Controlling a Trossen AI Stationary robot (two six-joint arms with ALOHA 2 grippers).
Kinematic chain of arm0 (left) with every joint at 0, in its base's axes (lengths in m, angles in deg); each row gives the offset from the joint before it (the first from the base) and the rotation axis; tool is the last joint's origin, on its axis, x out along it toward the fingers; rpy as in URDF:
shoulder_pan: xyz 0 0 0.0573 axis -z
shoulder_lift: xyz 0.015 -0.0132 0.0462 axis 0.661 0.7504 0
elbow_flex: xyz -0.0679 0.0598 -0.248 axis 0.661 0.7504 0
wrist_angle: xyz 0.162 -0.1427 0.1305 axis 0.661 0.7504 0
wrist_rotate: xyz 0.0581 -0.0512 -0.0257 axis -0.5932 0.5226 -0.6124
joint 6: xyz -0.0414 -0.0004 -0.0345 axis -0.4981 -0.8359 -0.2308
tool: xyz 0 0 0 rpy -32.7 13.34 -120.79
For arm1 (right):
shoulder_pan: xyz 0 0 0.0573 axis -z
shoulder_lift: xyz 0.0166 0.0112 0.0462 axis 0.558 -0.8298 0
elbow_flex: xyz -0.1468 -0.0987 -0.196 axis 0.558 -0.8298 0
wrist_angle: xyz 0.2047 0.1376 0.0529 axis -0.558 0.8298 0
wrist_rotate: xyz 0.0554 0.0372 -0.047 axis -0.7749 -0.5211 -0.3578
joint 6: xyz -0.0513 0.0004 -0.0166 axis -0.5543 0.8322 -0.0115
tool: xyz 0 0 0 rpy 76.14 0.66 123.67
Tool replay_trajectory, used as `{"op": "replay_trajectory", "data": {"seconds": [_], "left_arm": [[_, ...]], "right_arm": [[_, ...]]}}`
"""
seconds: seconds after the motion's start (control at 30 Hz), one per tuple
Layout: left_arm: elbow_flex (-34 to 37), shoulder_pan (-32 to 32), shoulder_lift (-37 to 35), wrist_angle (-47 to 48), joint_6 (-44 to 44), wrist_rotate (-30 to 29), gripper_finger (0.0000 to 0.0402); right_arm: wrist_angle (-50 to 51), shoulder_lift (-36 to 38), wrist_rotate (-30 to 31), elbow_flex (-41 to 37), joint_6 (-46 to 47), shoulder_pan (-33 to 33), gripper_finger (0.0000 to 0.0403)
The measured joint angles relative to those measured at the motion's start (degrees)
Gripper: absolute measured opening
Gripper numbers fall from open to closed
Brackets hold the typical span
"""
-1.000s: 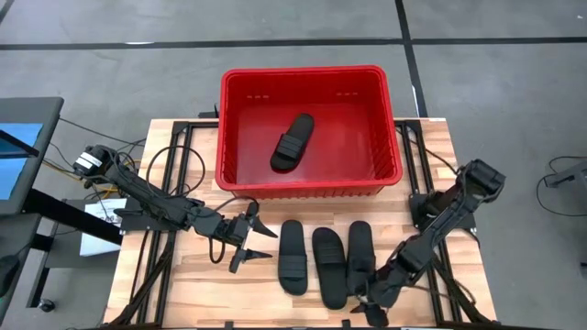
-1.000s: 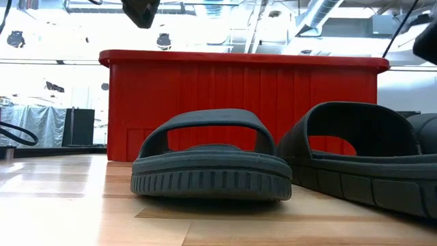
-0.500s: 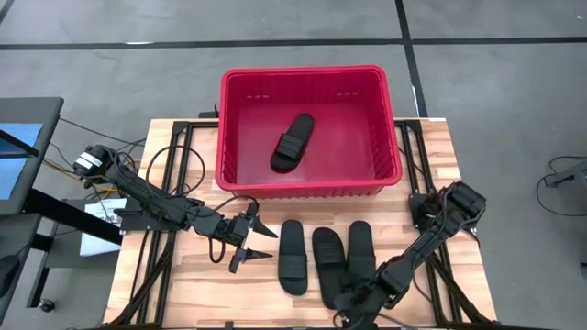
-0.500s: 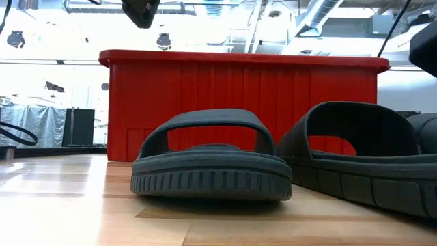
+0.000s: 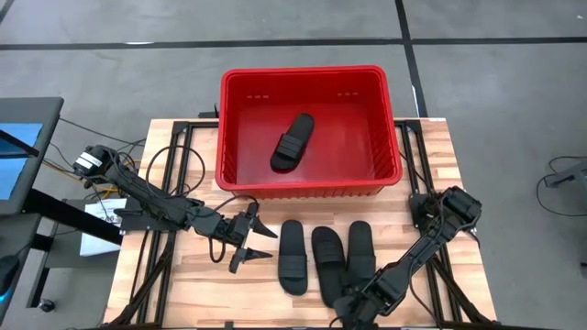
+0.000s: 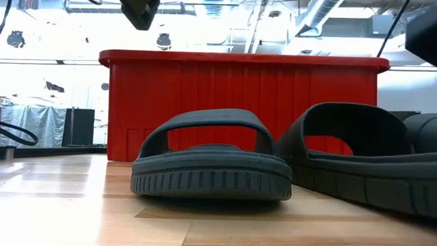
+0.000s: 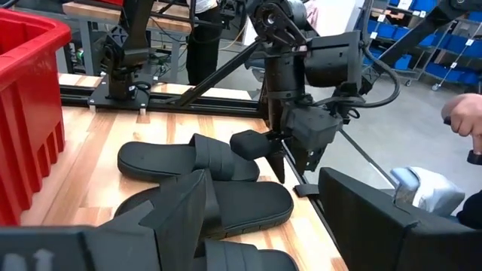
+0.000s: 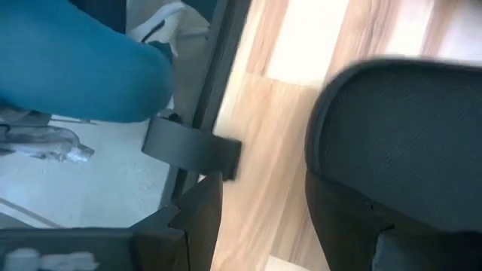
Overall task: Pick and place slides into bin
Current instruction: Put the black slipper into the red bin
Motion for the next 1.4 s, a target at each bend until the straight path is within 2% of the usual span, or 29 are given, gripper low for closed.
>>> {"op": "replay_trajectory", "data": {"seconds": [0.3, 0.7, 0.93, 1.4], "left_arm": [[0.0, 0.0, 0.0, 0.0, -0.2, 0.0, 0.0247], [0.0, 0.0, 0.0, 0.0, -2.6, 0.4, 0.0247], [0.0, 0.0, 0.0, 0.0, -2.7, 0.4, 0.0247], [0.0, 0.0, 0.0, 0.0, -4.8, 0.5, 0.0247]], "right_arm": [[1.1, 0.0, 0.2, 1.2, -1.6, -0.5, 0.0173], [1.0, 0.0, 3.6, 1.2, -5.7, 0.8, 0.0172], [1.0, 0.0, 7.7, 1.1, -6.7, 0.8, 0.0178], [-14.0, 0.5, 9.9, -10.3, -6.0, 1.8, 0.0180]]}}
